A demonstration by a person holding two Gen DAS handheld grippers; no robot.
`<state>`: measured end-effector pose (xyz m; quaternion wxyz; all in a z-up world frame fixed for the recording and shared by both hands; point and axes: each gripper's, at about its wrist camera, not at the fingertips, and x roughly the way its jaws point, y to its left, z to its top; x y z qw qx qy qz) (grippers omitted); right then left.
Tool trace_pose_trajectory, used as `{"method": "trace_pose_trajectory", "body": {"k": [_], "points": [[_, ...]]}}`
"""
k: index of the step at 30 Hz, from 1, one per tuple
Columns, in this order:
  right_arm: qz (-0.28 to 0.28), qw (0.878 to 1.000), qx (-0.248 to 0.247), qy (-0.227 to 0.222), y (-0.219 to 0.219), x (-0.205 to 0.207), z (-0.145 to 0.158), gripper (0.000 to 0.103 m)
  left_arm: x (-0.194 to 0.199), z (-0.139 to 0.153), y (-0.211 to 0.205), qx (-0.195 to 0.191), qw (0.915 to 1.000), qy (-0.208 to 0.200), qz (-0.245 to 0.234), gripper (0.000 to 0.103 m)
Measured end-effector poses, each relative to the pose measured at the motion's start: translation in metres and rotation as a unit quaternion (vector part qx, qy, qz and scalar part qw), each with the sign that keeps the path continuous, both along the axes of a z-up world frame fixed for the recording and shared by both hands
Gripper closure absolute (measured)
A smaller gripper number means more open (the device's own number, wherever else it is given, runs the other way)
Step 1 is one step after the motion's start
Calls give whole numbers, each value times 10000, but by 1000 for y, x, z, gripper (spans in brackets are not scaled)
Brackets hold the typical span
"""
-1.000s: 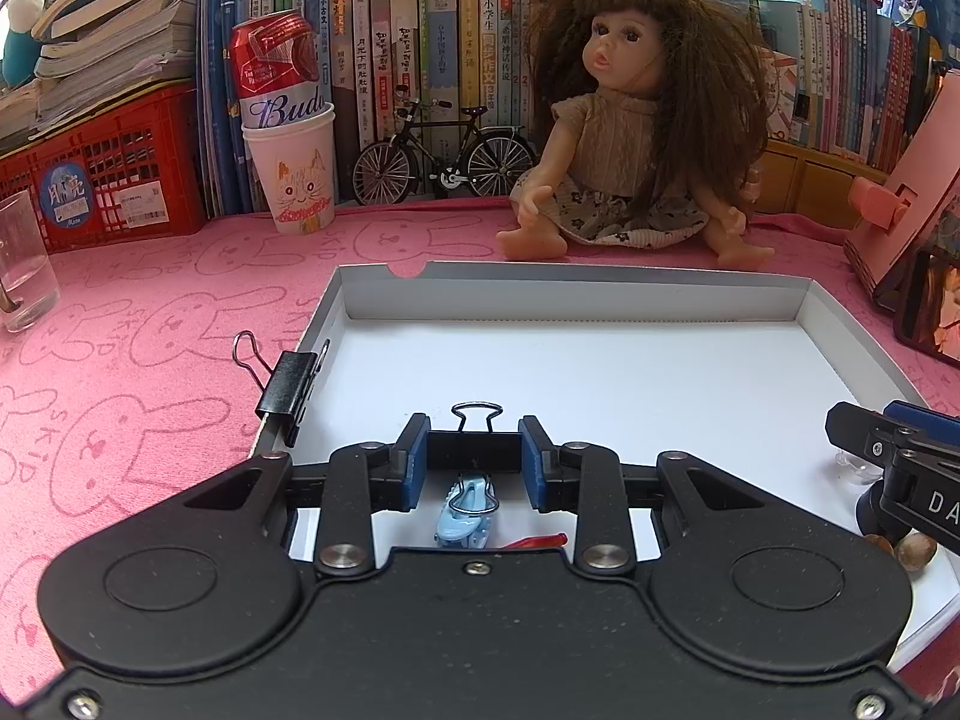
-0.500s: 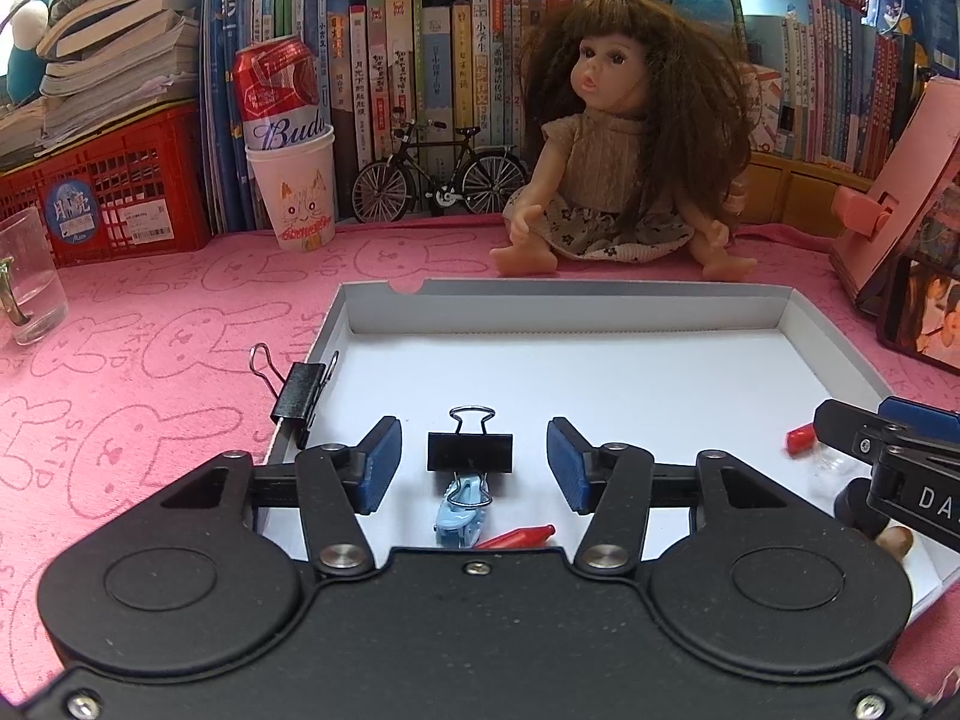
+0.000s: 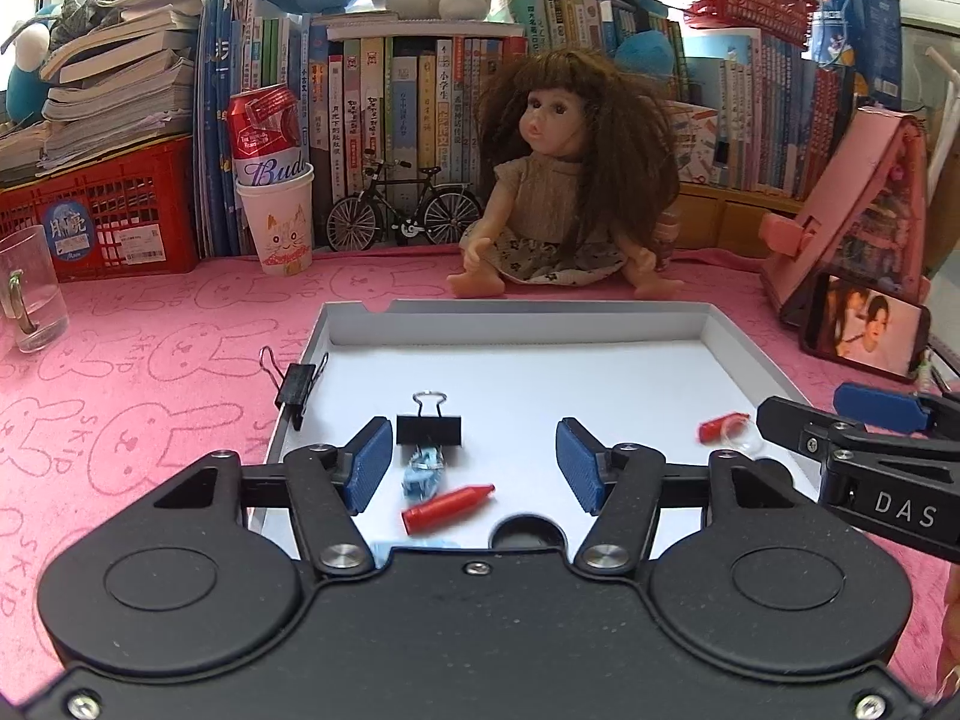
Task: Organize rigid objects
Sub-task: 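Lift both open tools out of the white tray, then grasp a black round lid with the left tool while the right grasps another black lid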
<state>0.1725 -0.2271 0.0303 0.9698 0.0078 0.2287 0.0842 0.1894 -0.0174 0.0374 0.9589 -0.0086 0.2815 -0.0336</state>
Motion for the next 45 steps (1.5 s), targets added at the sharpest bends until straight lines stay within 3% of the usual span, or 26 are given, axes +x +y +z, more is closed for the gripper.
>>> {"method": "trace_pose_trajectory", "body": {"k": [13,17,23,35,45], "points": [[583,9981,-89,-170,-3,-58,-4,20,-65,-10,-4,-72,9991,115,-408,42],[845,9962,-33,-227,-4,-77,-9,19,-88,-12,-11,175,9983,-68,-544,38],[1082,9939,97,-209,-6,-101,-17,17,-115,-12,-14,164,9972,-134,-712,38],[1626,9864,-94,-214,-3,-140,-35,15,-150,-28,-11,43,9941,162,-1074,38],[2008,9786,-341,-304,6,-167,-43,12,-163,-33,-9,-179,9889,339,-1434,48]]}}
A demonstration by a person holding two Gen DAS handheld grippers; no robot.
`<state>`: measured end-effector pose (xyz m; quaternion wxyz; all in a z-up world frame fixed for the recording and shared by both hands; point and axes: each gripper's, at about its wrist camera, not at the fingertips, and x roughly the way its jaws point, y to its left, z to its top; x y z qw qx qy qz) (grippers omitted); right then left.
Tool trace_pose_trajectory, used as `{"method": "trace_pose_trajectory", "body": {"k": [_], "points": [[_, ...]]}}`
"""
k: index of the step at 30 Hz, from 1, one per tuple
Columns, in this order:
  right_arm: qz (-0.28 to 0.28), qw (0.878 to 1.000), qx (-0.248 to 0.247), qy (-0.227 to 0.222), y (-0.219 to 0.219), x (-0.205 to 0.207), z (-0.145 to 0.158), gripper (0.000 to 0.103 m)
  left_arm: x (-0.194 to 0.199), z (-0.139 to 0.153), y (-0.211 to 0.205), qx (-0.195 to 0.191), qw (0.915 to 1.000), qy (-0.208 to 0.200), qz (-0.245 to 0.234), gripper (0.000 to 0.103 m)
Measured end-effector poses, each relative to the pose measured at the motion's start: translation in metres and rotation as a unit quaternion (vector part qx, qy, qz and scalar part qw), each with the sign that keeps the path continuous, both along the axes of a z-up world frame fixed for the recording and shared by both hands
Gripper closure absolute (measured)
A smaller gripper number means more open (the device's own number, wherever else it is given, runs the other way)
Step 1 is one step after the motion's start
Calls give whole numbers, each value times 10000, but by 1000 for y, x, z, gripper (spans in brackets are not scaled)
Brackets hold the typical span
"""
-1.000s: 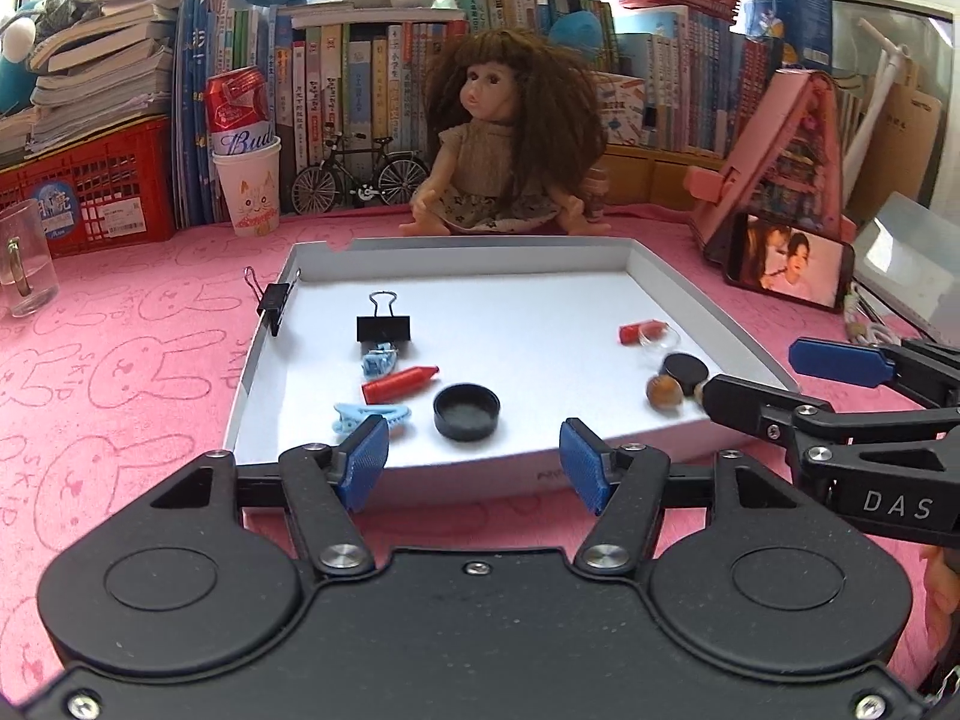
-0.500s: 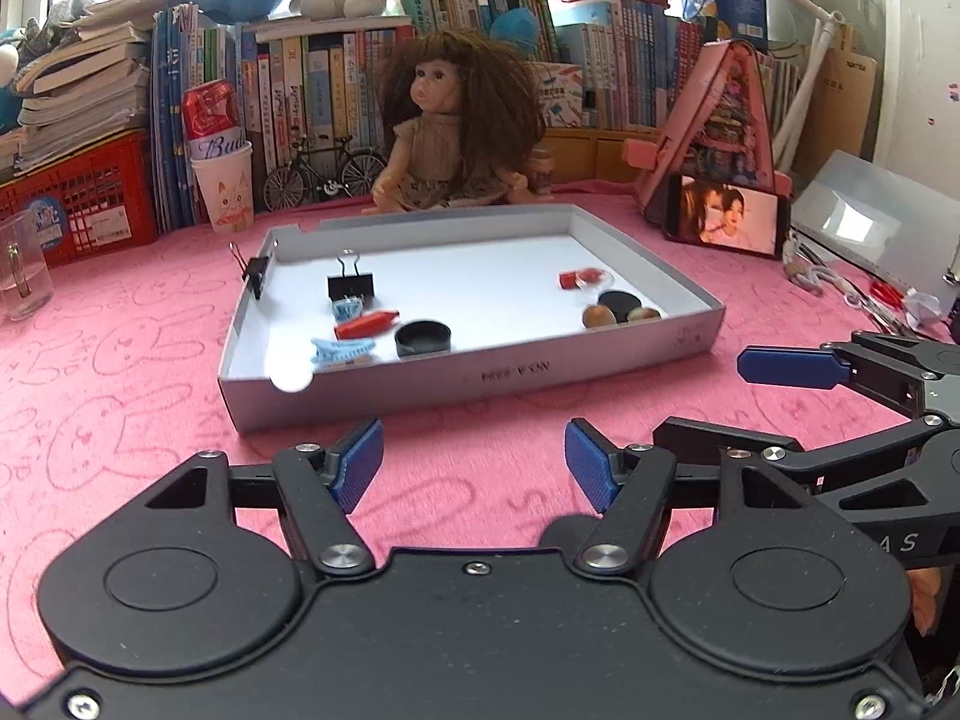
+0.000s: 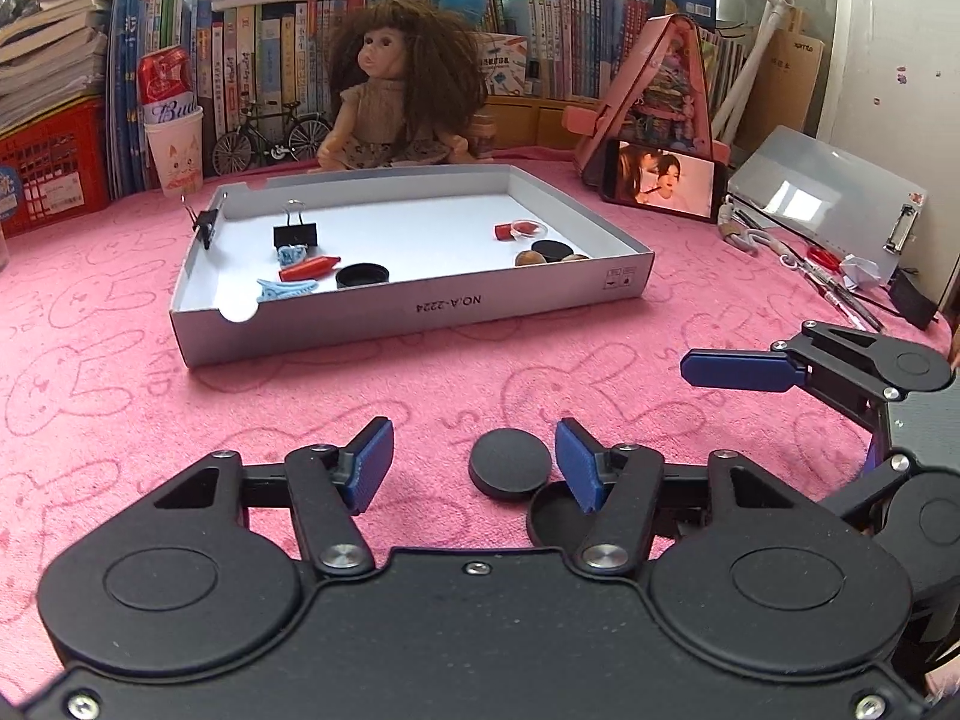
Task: Organize rigid objects
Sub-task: 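Grasp a black round lid with the left tool while the right grasps another black lid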
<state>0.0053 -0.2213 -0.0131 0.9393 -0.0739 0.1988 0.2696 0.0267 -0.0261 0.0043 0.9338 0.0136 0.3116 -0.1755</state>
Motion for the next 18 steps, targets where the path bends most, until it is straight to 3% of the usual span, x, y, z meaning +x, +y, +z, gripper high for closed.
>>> {"method": "trace_pose_trajectory", "body": {"k": [6,11,18], "points": [[219,9997,-67,-17,6,-7,-3,11,4,-3,-1,-134,9997,136,-119,57],[316,9994,-100,30,12,-7,-6,11,5,-6,-7,-30,9999,81,-114,73],[361,9992,-166,46,17,-8,-11,11,5,-5,-8,-94,9999,60,-46,74]]}}
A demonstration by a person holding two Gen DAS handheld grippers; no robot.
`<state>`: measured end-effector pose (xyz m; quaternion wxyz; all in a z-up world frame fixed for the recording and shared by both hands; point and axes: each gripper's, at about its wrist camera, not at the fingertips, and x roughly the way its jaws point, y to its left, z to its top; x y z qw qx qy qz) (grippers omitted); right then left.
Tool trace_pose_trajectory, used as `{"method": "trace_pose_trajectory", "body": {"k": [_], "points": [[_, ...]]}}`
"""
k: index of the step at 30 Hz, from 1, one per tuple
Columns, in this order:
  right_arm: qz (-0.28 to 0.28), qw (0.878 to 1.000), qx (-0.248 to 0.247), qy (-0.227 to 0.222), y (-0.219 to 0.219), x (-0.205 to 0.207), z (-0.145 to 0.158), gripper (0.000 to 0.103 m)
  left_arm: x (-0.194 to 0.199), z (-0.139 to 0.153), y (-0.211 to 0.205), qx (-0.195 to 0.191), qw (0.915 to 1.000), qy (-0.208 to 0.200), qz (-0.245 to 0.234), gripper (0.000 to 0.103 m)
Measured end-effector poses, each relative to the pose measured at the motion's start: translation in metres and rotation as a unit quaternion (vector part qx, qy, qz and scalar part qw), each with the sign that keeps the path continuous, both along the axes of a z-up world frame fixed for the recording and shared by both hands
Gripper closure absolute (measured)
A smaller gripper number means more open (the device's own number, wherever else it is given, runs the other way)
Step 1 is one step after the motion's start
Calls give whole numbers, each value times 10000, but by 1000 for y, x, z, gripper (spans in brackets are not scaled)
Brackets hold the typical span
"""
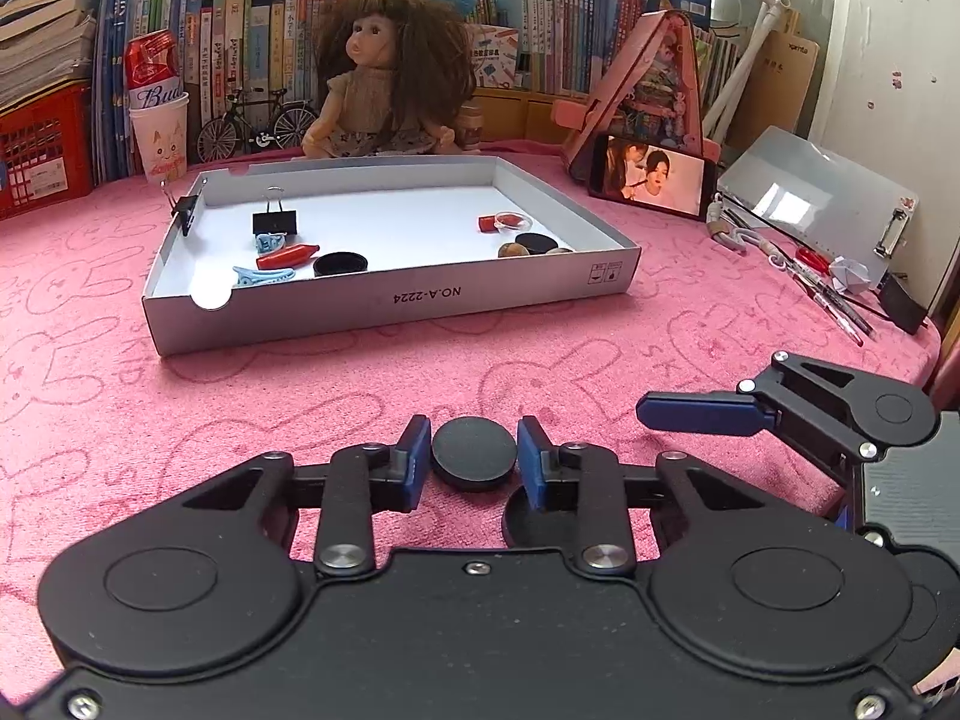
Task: Organize rigid objects
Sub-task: 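Grasp a black round lid with the left tool while the right grasps another black lid, then carry the black lid with the left tool while the right carries its black lid to the tray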
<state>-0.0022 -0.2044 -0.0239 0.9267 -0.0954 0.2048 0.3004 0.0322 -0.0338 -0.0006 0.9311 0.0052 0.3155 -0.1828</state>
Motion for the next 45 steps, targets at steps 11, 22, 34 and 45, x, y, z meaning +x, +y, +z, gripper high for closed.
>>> {"method": "trace_pose_trajectory", "body": {"k": [11,22,34,45], "points": [[-9,10000,50,59,1,5,-3,11,4,3,12,-27,9996,-51,289,73],[-305,9995,109,-54,-1,10,-5,25,5,1,16,6,9990,-59,436,74],[-390,9991,158,-3,-2,10,-5,51,5,-2,13,81,9988,-73,475,73],[-520,9984,218,9,-4,11,-3,66,0,-4,9,154,9980,-224,572,73]]}}
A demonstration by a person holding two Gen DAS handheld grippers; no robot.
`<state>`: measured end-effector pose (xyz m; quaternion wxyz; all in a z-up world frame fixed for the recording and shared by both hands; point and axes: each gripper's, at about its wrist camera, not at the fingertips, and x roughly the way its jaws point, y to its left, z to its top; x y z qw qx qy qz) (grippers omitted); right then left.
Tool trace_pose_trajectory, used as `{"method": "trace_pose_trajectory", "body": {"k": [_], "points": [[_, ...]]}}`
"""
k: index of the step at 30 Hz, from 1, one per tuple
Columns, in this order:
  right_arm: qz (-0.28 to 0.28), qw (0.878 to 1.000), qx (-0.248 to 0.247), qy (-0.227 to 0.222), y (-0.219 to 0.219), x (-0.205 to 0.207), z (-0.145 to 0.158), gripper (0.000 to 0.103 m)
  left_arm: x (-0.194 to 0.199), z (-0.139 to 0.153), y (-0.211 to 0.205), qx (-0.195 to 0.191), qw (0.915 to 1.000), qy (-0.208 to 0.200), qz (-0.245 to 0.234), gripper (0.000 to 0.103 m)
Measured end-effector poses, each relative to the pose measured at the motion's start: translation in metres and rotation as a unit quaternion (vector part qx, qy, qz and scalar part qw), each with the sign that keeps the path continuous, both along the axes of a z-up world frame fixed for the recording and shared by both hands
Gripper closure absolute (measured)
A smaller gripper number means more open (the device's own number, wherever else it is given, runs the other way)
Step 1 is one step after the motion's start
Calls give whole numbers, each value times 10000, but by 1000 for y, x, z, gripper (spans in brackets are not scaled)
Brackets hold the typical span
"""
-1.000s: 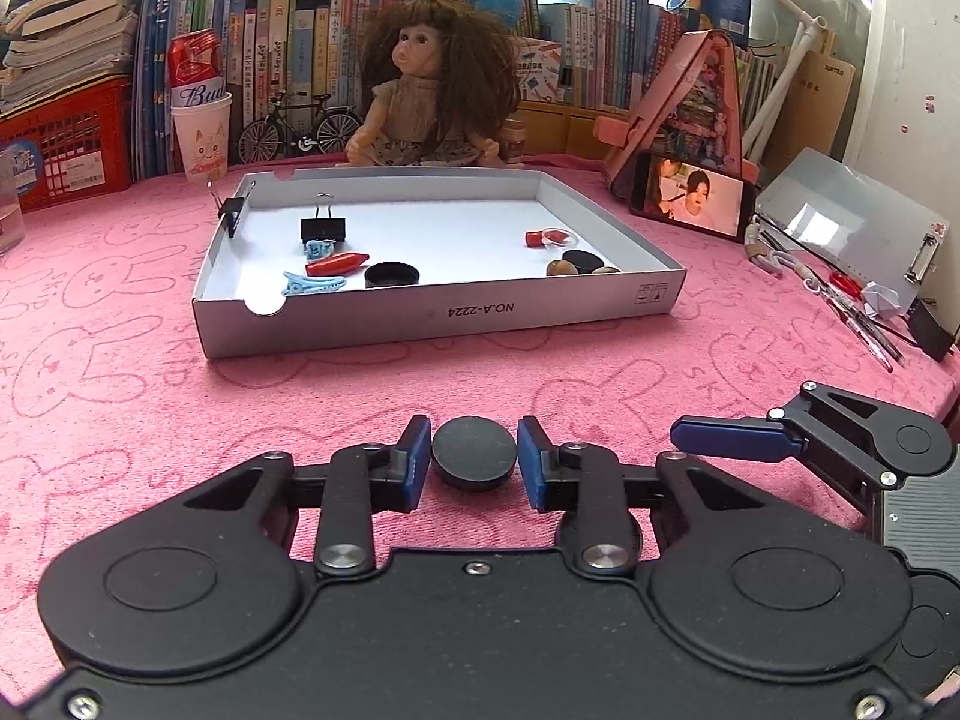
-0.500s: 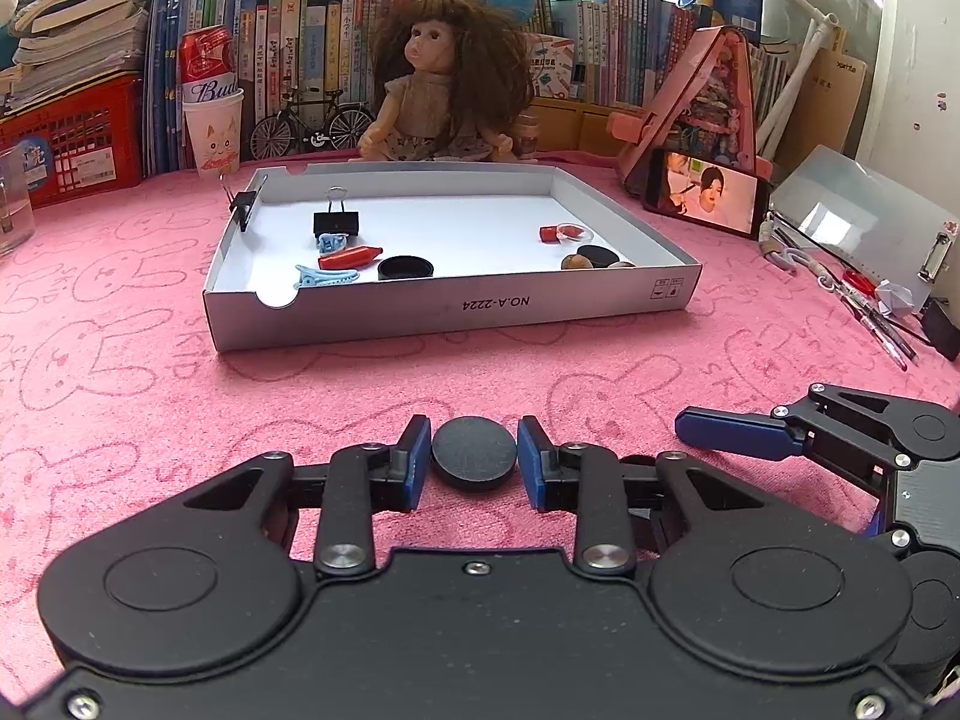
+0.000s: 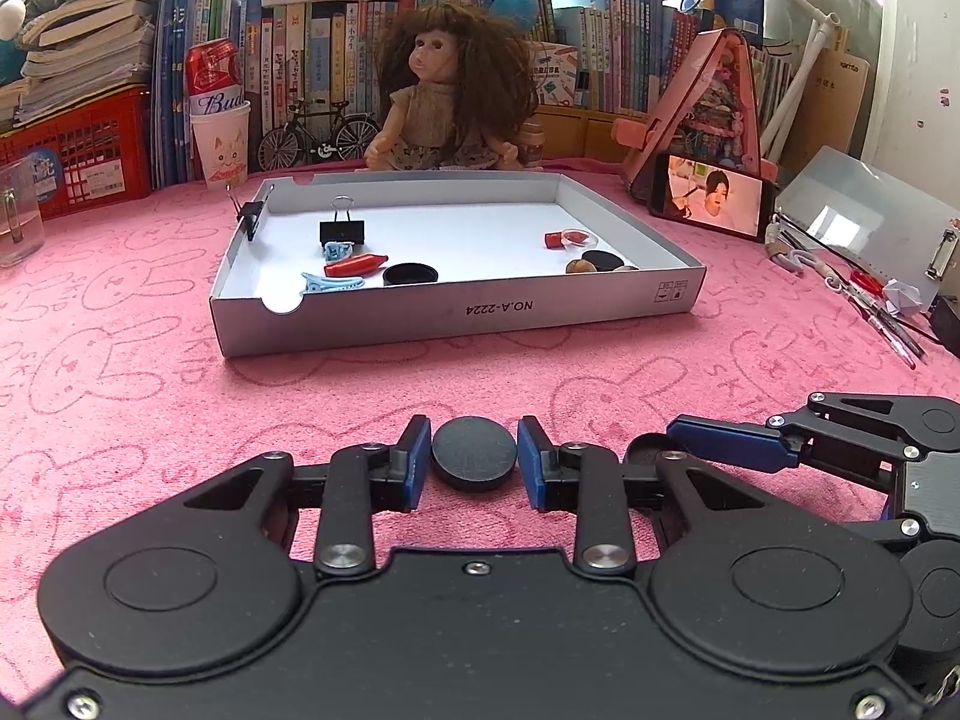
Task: Organize rigid objects
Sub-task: 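Carry the black lid with the left tool while the right carries its black lid to the tray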
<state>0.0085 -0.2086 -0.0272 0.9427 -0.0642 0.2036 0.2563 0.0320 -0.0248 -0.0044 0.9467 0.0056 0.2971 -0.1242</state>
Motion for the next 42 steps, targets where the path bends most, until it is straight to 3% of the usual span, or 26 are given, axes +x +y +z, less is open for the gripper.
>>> {"method": "trace_pose_trajectory", "body": {"k": [24,42], "points": [[-661,9976,227,-24,-8,18,9,65,0,7,-7,27,9996,-285,87,73],[-1121,9929,390,66,-20,48,25,65,29,29,0,-74,9985,-452,302,74]]}}
